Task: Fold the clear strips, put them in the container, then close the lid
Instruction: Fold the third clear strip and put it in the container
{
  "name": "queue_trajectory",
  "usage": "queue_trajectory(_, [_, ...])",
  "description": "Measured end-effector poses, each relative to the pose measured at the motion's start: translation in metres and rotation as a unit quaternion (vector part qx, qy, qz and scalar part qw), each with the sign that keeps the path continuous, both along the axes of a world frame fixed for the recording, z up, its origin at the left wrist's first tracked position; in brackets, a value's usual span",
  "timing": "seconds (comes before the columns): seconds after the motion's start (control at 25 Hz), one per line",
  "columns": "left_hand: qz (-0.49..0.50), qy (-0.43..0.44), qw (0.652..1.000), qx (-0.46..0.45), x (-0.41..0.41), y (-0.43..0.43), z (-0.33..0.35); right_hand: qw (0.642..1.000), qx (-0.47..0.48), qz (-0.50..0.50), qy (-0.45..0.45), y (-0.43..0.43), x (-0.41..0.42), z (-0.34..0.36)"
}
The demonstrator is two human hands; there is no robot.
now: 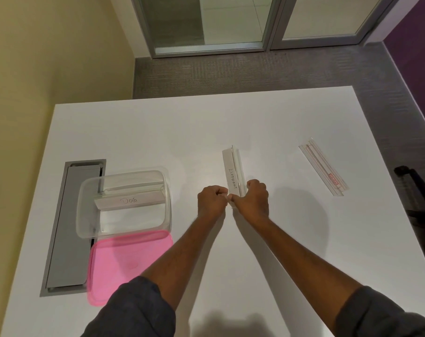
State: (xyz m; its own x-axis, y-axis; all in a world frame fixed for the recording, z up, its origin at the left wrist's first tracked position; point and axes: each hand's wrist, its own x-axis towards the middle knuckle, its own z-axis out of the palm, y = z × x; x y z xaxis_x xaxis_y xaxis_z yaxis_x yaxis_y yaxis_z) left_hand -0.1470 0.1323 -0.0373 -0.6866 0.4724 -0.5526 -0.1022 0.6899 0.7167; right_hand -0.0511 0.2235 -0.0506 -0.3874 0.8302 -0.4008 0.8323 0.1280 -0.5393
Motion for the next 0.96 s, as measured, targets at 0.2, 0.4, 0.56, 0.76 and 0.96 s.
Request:
queue_trajectory(0.2, [-0.072,0.107,0.992,-0.006,-0.024,0.01,0.011,0.994,0.046,0.065,-0.072,-0.004,-0.003,0.002])
queue_trajectory(0.4, [-0.165,0.228,0.959,-0.024,-0.048,0.022,0.017,0.982,0.064,0.138,-0.114,0.001,0.004,0.005])
queue_trajectory(0.56, [-0.265,0.302,0.914,-0.057,-0.059,0.028,0.019,0.963,0.088,0.223,-0.123,0.014,0.018,0.009])
queue_trajectory(0.76, [-0.396,0.377,0.834,-0.071,-0.064,0.03,0.016,0.939,0.115,0.301,-0.12,0.034,0.033,0.009])
queue_trajectory(0.96, [-0.474,0.357,0.797,-0.114,-0.064,0.027,0.017,0.931,0.117,0.335,-0.083,0.054,0.044,0.01])
